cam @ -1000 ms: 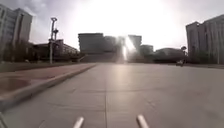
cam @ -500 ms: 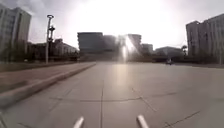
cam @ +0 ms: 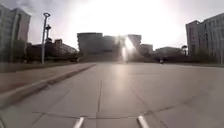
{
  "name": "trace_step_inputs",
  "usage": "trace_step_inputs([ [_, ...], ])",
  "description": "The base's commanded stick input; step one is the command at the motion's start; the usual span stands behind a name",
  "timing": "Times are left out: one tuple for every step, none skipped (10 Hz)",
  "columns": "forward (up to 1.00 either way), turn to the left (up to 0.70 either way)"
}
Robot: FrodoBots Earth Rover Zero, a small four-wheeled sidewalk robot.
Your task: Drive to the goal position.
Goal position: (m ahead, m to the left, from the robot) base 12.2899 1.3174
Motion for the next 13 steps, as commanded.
trace_step_inputs([
  [1.00, 0.00],
  [1.00, 0.00],
  [1.00, 0.00],
  [1.00, 0.00],
  [1.00, 0.00],
  [1.00, 0.00],
  [1.00, 0.00],
  [1.00, 0.00],
  [1.00, 0.02],
  [1.00, 0.17],
  [1.00, 0.27],
  [1.00, 0.06],
  [1.00, 0.00],
])
